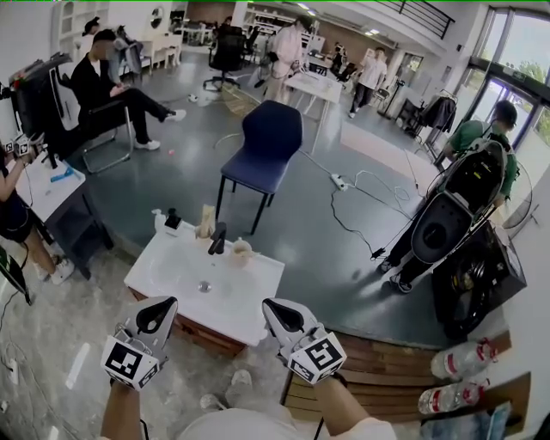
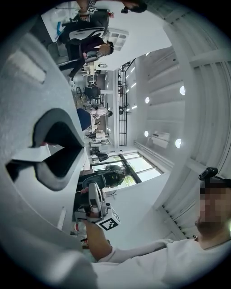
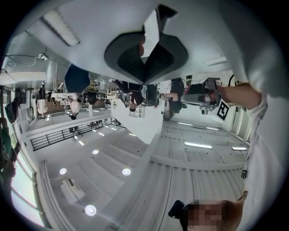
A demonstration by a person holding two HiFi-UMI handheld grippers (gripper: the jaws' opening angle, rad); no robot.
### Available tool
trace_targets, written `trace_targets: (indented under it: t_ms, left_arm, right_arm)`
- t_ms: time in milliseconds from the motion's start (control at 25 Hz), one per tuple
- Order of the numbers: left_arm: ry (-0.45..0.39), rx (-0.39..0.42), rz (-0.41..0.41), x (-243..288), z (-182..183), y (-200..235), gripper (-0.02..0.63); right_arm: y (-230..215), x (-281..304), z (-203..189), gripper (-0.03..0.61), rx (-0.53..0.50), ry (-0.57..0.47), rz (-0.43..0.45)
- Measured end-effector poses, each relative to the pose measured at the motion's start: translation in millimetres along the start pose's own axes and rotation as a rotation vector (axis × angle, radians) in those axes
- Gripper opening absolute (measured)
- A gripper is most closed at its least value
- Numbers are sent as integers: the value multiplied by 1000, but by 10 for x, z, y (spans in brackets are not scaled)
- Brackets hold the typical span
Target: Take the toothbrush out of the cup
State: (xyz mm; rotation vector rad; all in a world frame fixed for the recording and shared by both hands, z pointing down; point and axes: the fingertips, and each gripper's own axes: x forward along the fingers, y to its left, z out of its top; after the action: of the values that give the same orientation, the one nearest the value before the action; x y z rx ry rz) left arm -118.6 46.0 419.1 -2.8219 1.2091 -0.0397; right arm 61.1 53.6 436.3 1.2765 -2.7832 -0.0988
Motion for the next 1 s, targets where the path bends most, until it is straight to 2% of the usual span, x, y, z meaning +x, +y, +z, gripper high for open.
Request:
trace_targets:
  t_ms: [240,1000]
  left_arm:
    - [12,-4,7,259,-108,163,6]
    - [24,1,94,1289,-180,594,6]
  right_arm:
    - [-258,218,-132,2,8,13,5]
    - [-1298,895,-292,2,16,1,105]
